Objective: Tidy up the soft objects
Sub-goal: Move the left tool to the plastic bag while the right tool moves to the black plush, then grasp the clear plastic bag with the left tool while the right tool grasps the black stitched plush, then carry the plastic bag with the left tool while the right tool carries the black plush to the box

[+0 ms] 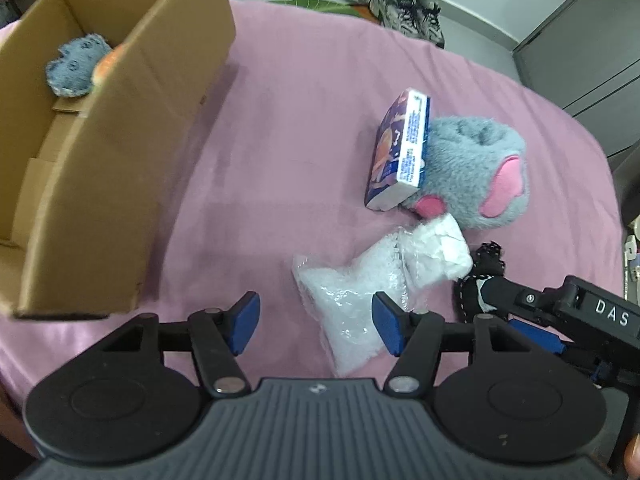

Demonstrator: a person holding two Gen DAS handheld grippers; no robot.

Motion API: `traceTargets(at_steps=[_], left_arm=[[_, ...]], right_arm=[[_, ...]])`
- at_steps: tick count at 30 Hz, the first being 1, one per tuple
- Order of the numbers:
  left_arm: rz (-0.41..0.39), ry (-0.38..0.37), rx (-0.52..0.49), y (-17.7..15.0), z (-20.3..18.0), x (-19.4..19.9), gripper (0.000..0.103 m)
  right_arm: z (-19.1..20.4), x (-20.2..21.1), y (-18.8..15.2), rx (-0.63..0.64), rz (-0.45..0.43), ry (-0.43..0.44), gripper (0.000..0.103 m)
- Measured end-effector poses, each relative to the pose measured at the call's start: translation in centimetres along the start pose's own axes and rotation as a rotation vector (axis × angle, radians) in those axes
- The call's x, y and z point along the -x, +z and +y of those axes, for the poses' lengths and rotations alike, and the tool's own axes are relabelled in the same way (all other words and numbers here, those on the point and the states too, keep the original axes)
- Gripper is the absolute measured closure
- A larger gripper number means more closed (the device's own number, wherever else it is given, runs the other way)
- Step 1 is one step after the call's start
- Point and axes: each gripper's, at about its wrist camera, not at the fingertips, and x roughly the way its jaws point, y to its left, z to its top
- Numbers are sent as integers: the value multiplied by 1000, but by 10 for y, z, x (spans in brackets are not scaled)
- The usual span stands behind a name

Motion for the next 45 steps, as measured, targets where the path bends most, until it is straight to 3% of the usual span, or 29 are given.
traceTargets(at_steps=[12,14,16,18,21,33,45], left_arm=[[50,-67,24,12,-15,-31,42],[53,-72,35,11,-16,-32,42],[64,-95,43,11,-16,-32,48],[76,-137,58,10,-15,-29,71],[80,-167,48,5,-15,-22,77],[8,-221,-5,-27,10,25,82],[-91,-273,-47,-36,35,79,83]], right_arm=[[6,-23,5,51,33,-46,32],[7,-21,4,63,33,-61,37],[7,-18,4,71,29,-101,58],[7,-16,5,63,26,-109,63],[6,-10,1,55,16,-99,68],[15,52,-37,49,-125,-74,69],[59,85,-66,57,-238,-76,69]])
